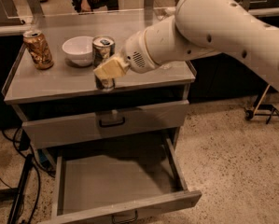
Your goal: Place redbull can into middle drawer
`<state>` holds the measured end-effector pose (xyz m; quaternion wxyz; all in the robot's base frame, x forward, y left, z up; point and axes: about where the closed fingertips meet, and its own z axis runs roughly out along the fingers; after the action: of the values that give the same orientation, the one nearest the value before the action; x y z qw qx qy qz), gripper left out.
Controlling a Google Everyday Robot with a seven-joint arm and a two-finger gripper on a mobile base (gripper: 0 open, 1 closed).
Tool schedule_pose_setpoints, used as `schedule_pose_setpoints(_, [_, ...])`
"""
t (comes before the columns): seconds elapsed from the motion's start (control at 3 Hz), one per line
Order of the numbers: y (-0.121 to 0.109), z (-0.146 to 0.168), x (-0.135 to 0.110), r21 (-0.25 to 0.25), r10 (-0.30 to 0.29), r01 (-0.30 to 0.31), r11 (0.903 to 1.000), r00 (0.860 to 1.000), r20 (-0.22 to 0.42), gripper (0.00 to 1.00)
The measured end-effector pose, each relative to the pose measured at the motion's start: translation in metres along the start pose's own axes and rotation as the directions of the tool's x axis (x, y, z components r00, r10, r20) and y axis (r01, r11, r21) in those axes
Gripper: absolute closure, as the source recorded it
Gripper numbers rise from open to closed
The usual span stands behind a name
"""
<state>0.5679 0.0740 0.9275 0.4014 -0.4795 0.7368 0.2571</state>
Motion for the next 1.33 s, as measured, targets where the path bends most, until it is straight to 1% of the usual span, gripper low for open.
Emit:
schedule_pose_setpoints(0.33, [0.024, -0.003, 0.016, -0.015, 0.053, -0.053, 0.9985, 0.999, 0.001, 1.0])
schedule_pose_setpoints(0.67, [0.024, -0.003, 0.016, -0.015, 0.053, -0.053, 0.9985, 0.999, 0.001, 1.0])
schedule_pose_setpoints(1.0, [0.027, 0.001, 0.022, -0.019, 0.072, -0.072, 0.9972, 0.997, 0.004, 1.0])
schedule_pose_setpoints(1.33, [0.03, 0.009, 0.05, -0.011, 0.14, -0.14, 0.99, 0.99, -0.001, 1.0])
